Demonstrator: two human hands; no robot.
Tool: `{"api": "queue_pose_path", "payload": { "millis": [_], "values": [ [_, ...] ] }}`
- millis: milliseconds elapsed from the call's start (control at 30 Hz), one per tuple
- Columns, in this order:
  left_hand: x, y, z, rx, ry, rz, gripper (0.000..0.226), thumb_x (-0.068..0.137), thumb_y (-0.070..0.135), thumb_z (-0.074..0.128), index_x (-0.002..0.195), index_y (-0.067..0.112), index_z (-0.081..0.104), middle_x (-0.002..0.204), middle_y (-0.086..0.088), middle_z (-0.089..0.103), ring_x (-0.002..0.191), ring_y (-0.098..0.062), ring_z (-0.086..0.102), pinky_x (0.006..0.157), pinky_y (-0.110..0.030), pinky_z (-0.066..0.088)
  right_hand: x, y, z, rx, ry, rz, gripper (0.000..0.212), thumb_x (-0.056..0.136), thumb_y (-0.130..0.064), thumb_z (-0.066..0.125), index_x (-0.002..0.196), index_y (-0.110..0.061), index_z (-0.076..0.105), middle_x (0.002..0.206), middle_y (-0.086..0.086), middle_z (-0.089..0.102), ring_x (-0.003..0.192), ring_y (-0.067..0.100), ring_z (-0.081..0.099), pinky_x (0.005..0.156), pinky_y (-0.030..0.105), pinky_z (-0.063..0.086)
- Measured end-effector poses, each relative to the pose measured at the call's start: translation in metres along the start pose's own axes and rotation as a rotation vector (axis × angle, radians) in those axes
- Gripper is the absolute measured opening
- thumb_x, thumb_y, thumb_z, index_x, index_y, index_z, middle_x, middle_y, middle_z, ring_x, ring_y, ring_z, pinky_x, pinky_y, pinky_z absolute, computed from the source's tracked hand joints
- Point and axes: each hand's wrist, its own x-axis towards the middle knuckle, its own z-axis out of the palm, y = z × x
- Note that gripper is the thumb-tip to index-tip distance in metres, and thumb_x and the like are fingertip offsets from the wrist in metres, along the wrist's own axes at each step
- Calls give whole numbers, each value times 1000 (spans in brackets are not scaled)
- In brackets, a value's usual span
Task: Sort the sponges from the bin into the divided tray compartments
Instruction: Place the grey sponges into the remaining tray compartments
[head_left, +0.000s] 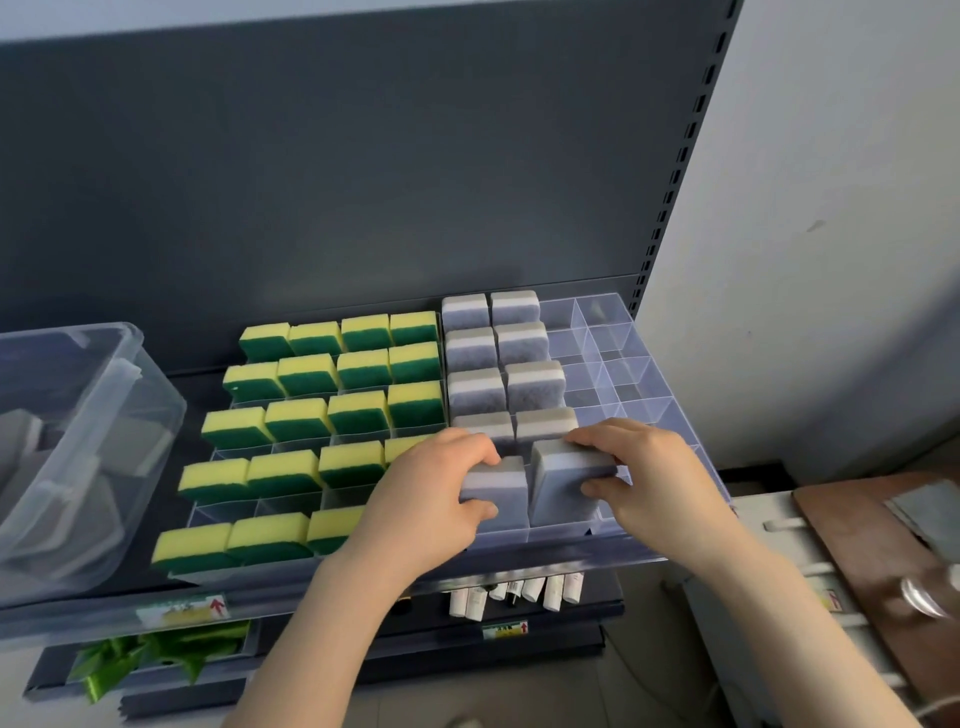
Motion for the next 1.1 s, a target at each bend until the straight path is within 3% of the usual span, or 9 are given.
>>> {"api": "queue_pose_path", "payload": {
  "millis": [167, 333, 667, 833, 933, 1033, 1100],
  "values": [
    [1, -5, 7, 102, -23, -46, 37, 83, 29, 70, 117, 28, 56, 118, 15, 55, 103, -9, 51, 81, -23, 41, 0, 3, 14, -106, -86, -17, 44, 80, -8, 62, 119, -27, 60, 111, -9, 61, 97, 18, 58, 79, 28, 48],
    [2, -4, 15, 126, -29, -49, 37, 84, 28, 69, 119, 29, 56, 120, 15, 56, 106, -10, 52, 83, -24, 44, 1, 8, 31, -110, -75, 25, 43, 79, -6, 56, 116, -28, 62, 102, -7, 62, 89, 20, 56, 70, 25, 45],
    [-6, -3, 17, 126, -19, -77, 40, 83, 30, 69, 121, 30, 55, 123, 16, 55, 110, -7, 50, 88, -24, 44, 1, 12, 33, -116, -80, -10, 43, 84, -6, 55, 124, -22, 57, 119, -4, 59, 103, 23, 56, 82, 29, 48],
    [-6, 5, 16, 175, -17, -77, 54, 86, 35, 66, 135, 34, 44, 134, 18, 48, 119, -5, 46, 93, -24, 43, -6, 18, 27, -126, -103, -73, 52, 88, -17, 57, 137, -27, 43, 136, -9, 47, 117, 17, 50, 92, 24, 43],
    [-11, 9, 10, 150, -3, -90, 59, 86, 42, 65, 139, 37, 40, 139, 20, 44, 124, -2, 42, 98, -22, 40, -9, 19, 13, -84, -52, -103, 55, 85, -25, 64, 136, -30, 44, 134, -14, 47, 119, 11, 48, 90, 15, 37],
    [-13, 16, -3, 78, 76, -144, 55, 84, 45, 65, 135, 39, 45, 131, 23, 49, 116, 5, 46, 94, -18, 40, -1, 14, -5, -28, 32, -140, 50, 85, -26, 66, 132, -29, 50, 129, -14, 52, 117, 9, 49, 88, 13, 35],
    [-13, 16, -15, 45, 111, -192, 51, 83, 43, 66, 131, 38, 49, 126, 22, 53, 109, 7, 49, 92, -18, 42, 10, 5, -10, -37, 65, -174, 46, 86, -23, 64, 130, -26, 53, 129, -9, 55, 117, 14, 51, 90, 20, 40]
  ]
}}
